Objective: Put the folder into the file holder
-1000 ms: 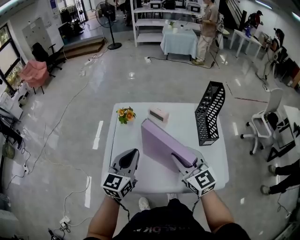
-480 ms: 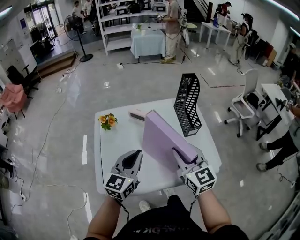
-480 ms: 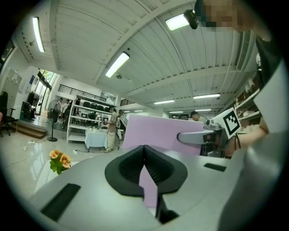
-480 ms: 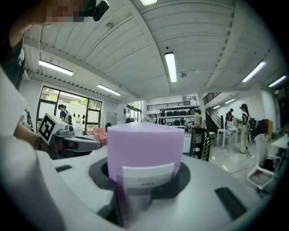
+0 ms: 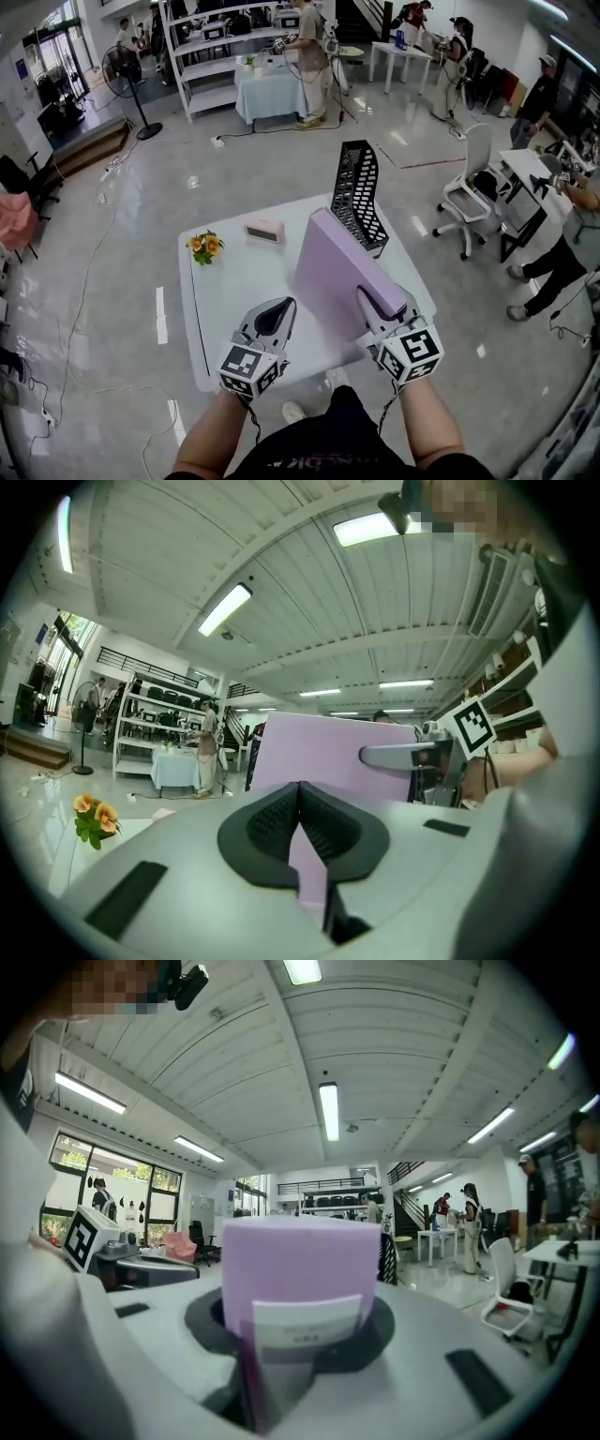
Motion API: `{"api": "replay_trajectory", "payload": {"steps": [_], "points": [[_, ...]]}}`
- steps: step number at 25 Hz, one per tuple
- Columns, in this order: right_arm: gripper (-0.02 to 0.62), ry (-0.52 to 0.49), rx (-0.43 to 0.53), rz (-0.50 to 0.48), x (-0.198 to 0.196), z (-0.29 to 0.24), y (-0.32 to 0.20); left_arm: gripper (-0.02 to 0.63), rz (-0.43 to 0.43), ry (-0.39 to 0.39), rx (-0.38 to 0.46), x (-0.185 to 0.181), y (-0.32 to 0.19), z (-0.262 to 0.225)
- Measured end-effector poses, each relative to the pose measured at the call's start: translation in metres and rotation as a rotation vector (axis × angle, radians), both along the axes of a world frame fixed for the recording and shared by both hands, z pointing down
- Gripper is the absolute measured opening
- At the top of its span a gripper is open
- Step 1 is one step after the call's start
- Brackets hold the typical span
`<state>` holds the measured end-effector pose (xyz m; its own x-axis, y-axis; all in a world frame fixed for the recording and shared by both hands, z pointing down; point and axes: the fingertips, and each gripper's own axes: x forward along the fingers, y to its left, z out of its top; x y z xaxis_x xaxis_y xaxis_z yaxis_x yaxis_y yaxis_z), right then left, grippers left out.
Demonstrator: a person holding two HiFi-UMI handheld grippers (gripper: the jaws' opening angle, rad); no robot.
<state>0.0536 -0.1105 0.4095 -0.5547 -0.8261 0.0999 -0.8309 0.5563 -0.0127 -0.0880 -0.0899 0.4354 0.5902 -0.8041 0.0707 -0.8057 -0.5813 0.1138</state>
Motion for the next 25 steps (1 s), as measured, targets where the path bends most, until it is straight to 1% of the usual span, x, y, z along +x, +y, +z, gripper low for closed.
{"api": "replay_trajectory", "payload": {"steps": [7,15,18,25], "points": [[0.14,-0.012,0.019,0.092,0.023,-0.021,0.002,0.003,0.054,0.007,0.014,0.017,0.004,-0.01],[0.133,-0.011,0.051,0.143,0.04,-0.045,0.0,0.003,0.099,0.012,0.03,0.041,-0.006,-0.022],[0.132,-0.013,0.061,0.171,0.053,-0.054,-0.002,0.003,0.118,0.014,0.036,0.052,-0.009,-0.028],[0.13,-0.035,0.096,0.269,0.083,-0.081,-0.015,0.003,0.165,0.02,0.045,0.069,-0.015,-0.037]]}}
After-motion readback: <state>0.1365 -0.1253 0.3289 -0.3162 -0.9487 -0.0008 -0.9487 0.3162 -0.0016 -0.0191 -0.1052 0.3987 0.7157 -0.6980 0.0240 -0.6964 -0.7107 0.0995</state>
